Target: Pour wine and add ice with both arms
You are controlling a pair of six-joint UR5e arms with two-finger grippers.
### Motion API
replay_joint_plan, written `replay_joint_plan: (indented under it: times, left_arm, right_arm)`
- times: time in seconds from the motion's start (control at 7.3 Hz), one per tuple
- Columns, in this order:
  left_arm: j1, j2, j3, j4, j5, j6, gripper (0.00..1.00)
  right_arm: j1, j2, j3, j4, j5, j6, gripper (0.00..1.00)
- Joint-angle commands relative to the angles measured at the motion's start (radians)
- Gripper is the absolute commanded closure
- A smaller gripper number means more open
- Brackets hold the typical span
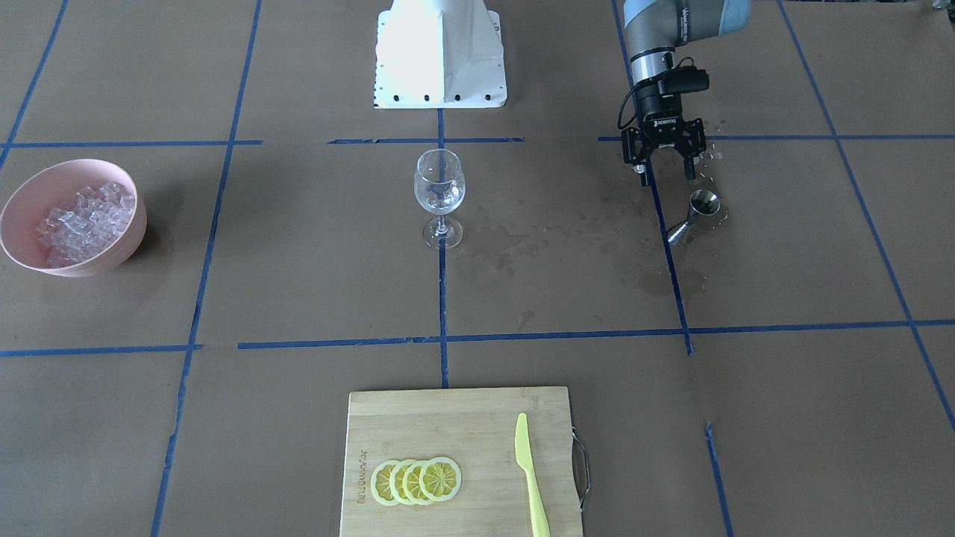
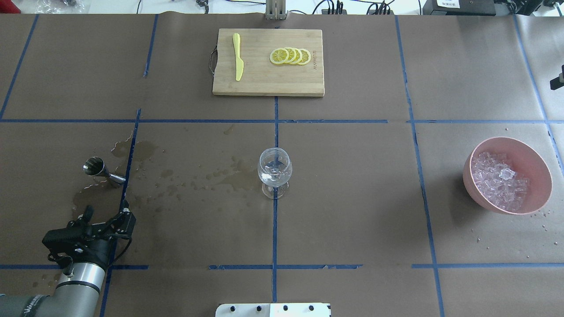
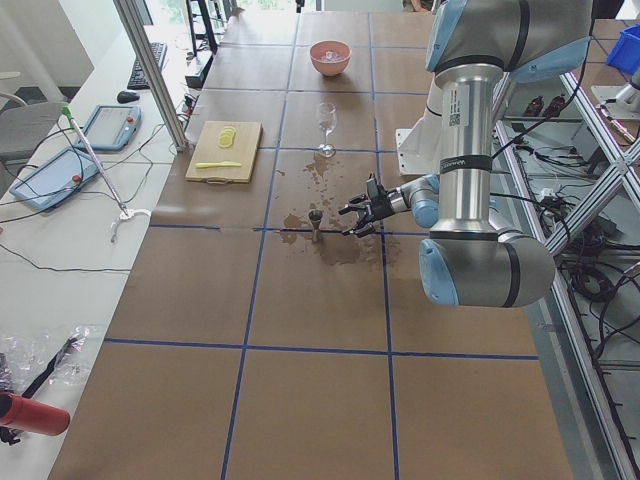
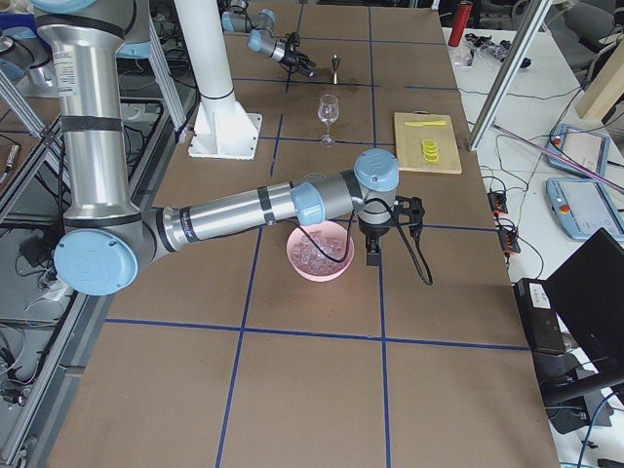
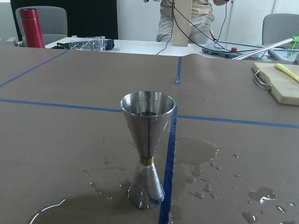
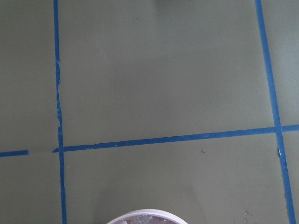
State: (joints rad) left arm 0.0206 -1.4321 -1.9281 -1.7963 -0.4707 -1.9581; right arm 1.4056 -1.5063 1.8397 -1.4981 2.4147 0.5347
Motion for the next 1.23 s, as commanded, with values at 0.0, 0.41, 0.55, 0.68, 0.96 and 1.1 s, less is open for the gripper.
replay_joint_plan:
  times: [0.0,0.41,0.55,0.68,0.96,1.1]
  left_arm:
    - [-0.051,-0.002,0.033,0.002,0.02,-0.001,0.09]
    - [-0.14,-0.054,0.09,0.002,0.02,-0.001,0.09]
    - [-0.154,-0.076,0.107,0.002,0.02,0.001,0.09]
    - [-0.162,-0.086,0.116,0.002,0.02,0.001,0.09]
    - [-0.179,-0.112,0.153,0.002,0.02,0.002,0.09]
    - [-0.179,-0.119,0.161,0.002,0.02,0.002,0.11]
  right_arm:
    - [-0.023,0.001,0.036,0.001,0.003,0.079,0.0]
    - [-0.042,0.001,0.064,-0.001,0.006,0.116,0.0]
    - [-0.042,0.001,0.067,0.001,0.006,0.116,0.0]
    - [-0.042,0.001,0.065,0.001,0.004,0.116,0.0]
    - [-0.042,0.001,0.065,0.001,0.004,0.116,0.0]
    - [-0.042,0.001,0.065,0.001,0.004,0.116,0.0]
